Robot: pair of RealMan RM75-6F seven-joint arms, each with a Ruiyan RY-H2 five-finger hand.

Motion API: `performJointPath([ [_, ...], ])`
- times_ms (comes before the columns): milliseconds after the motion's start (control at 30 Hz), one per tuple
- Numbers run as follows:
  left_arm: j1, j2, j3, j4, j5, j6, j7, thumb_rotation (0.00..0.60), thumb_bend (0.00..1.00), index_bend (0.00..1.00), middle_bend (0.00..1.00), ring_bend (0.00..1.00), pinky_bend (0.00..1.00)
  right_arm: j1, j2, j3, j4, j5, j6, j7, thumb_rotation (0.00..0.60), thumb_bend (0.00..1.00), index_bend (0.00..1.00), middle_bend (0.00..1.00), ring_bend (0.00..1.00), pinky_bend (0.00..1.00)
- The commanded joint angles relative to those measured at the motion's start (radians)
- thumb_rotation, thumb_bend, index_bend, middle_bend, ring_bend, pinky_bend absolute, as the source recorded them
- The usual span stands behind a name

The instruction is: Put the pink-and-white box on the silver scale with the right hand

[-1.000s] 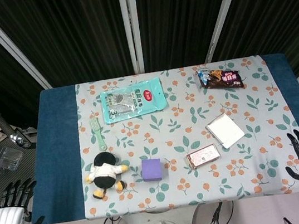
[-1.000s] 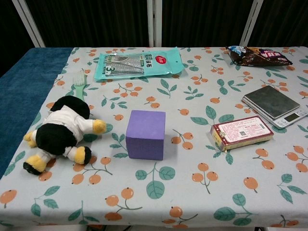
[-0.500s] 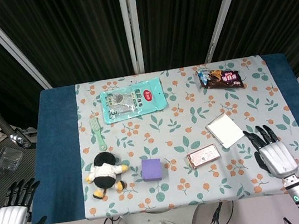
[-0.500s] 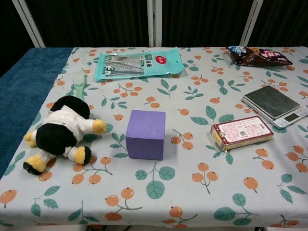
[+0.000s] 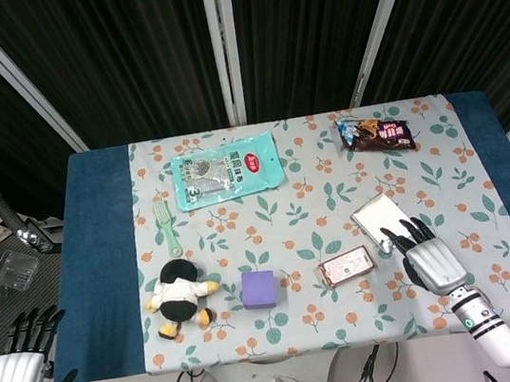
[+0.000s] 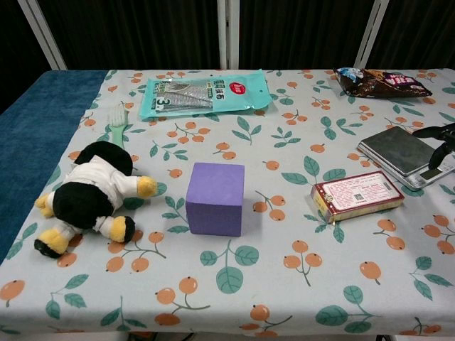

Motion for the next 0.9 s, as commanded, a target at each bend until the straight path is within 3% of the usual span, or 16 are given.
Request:
performJointPath([
  [33, 0.001, 0.000, 0.000, 0.001, -0.001, 0.002, -0.002, 0.600, 0.11, 0.11, 0.06, 0.00, 0.06, 0.010, -0.017, -0.005, 0.011, 0.011, -0.016, -0.003, 0.600, 0.71, 0.00, 0.29, 0.00, 0.00],
  [900, 0.007, -0.004, 0.000, 0.016, -0.006, 0.010, -0.016, 0.600, 0.11, 0.11, 0.06, 0.00, 0.06, 0.040, -0.061, -0.026, 0.041, 0.068, -0.050, -0.019, 0.600, 0.75, 0.00, 0.29, 0.00, 0.00],
])
